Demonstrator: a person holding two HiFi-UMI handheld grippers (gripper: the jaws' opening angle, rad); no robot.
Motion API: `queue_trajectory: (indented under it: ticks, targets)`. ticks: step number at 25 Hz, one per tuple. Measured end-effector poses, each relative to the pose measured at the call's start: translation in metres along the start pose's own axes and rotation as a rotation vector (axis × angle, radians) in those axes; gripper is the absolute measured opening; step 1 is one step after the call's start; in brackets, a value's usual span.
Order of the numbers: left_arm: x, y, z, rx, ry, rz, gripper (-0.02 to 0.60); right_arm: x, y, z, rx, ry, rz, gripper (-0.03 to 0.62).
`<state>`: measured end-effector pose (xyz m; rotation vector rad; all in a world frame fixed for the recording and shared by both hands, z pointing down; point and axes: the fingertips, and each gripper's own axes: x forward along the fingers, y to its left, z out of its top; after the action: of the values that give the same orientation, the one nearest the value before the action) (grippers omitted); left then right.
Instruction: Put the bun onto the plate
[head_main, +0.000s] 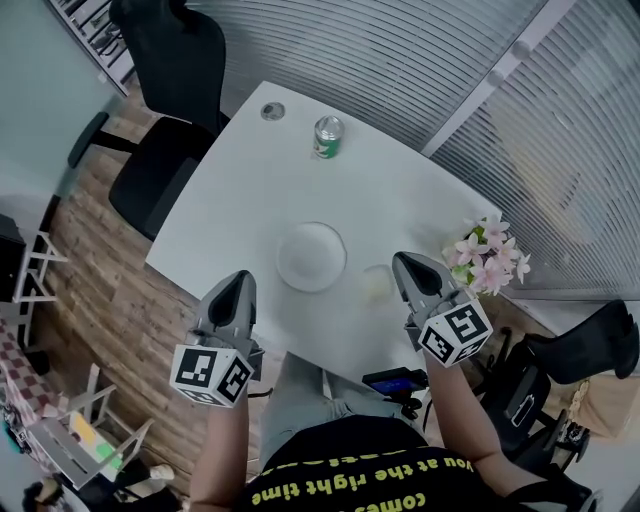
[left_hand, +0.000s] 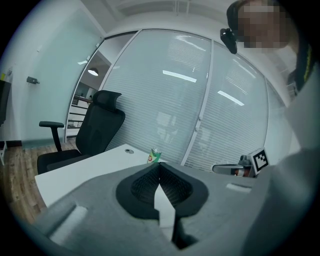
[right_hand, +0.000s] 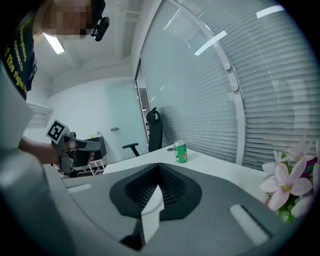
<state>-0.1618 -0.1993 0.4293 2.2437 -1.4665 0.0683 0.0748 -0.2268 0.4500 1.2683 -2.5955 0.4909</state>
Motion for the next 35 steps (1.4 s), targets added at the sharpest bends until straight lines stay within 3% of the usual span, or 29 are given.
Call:
queue_trajectory:
  ticks: [14, 21, 23, 30, 35]
  targets:
    - [-0.002, 0.000, -0.016, -0.017, 0.027, 0.002, 0.001, 0.020, -0.019, -0.079, 0.040, 0.183, -0.027, 0.017]
    - [-0.002, 0.000, -0.019, -0.022, 0.028, 0.008, 0.002, 0.022, -0.021, -0.111, 0.053, 0.278, -0.036, 0.127]
    - [-0.001, -0.001, -0.020, -0.022, 0.030, 0.008, 0.002, 0.023, -0.021, -0.118, 0.061, 0.298, -0.036, 0.132]
    - [-0.002, -0.002, -0.022, -0.024, 0.034, 0.006, 0.002, 0.028, -0.019, -0.137, 0.068, 0.367, -0.053, 0.280]
    - [-0.002, -0.002, -0.024, -0.016, 0.043, 0.011, 0.002, 0.031, -0.022, -0.154, 0.089, 0.426, -0.060, 0.321]
